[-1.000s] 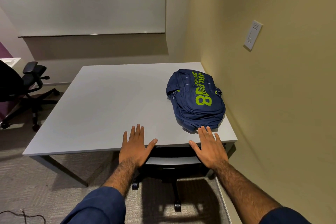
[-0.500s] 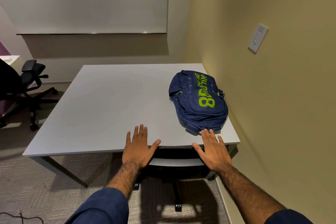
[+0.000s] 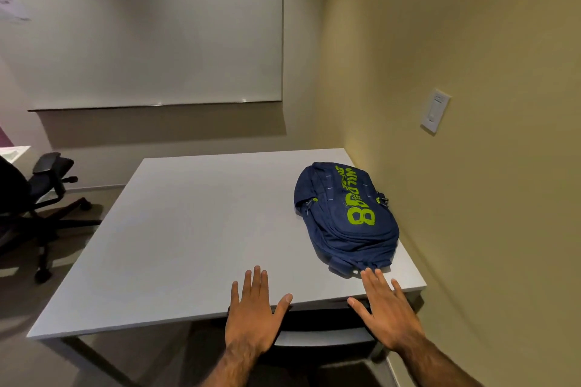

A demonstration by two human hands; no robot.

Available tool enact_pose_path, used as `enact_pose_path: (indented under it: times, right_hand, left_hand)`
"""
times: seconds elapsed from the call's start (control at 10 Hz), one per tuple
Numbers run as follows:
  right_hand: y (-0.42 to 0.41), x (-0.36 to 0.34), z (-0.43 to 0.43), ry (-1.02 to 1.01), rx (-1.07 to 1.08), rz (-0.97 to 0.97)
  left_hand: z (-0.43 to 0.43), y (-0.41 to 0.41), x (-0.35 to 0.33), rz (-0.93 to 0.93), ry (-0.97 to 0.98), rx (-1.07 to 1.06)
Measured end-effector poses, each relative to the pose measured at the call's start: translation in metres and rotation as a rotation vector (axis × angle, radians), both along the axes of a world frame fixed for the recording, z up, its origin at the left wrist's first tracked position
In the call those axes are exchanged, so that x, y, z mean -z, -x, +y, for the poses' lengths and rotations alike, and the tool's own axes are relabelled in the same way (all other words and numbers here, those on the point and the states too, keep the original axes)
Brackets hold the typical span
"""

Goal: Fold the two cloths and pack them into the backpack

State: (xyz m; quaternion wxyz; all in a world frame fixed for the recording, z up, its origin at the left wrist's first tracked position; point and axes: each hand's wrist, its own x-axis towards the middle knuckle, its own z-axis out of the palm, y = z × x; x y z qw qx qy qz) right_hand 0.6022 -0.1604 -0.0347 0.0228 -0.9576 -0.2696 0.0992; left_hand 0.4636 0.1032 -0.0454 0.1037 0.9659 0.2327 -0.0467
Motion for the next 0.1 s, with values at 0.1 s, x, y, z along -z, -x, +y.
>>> enact_pose_path:
  times: [0.1]
  right_hand:
    - [-0.0031,0.0055,0.0002,0.001,0.031,0.048]
  left_hand:
    - [-0.0001,-0.0039,-0.0036,0.029,0.037,-0.024]
